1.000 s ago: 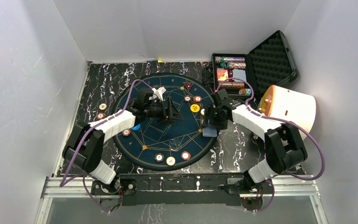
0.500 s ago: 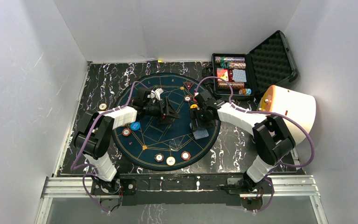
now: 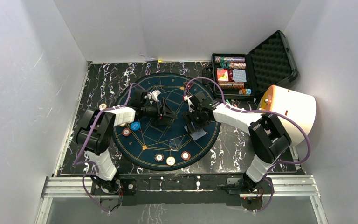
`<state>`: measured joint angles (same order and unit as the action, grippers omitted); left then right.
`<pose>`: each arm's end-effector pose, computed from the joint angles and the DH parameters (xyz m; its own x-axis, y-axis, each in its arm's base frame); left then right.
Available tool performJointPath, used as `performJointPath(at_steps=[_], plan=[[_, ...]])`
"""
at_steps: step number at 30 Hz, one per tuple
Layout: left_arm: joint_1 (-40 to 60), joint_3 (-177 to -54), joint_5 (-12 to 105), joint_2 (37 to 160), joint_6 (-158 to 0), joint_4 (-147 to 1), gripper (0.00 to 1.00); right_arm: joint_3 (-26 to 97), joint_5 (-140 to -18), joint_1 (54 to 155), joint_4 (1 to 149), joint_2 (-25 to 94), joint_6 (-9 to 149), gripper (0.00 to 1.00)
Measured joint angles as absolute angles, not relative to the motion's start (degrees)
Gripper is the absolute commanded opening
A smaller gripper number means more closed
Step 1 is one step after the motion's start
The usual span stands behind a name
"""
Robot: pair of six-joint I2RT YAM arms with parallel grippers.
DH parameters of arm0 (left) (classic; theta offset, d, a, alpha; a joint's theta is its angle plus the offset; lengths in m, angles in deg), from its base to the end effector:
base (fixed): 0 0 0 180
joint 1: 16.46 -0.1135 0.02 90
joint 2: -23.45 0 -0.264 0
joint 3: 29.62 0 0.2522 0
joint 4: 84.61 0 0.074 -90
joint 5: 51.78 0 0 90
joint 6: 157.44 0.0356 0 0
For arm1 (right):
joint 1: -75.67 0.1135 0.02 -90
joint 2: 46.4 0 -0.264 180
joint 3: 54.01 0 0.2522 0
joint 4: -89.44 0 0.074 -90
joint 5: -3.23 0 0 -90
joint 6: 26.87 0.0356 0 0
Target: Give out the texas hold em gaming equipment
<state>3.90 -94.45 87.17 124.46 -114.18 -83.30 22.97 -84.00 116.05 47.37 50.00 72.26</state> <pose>0.3200 -0.1474 0.1645 -0.9660 -0.1516 -0.2095 0.1255 0.4335 -0.8924 0.2576 0.2213 0.1957 -0.7664 -0.4437 -0.4645 -0.5500 0.8268 0.1177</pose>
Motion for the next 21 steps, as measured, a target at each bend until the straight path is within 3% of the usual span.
performJointPath(at_steps=[13, 21], plan=[[7.40, -97.11, 92.44, 135.54, -119.42, -90.58, 0.66, 24.24, -80.55, 116.36, 48.83, 50.00, 69.07, 0.11], [9.76, -100.02, 93.51, 138.01, -122.13, -94.47, 0.61, 25.77, -79.43, 116.69, 49.01, 50.03, 68.87, 0.10]])
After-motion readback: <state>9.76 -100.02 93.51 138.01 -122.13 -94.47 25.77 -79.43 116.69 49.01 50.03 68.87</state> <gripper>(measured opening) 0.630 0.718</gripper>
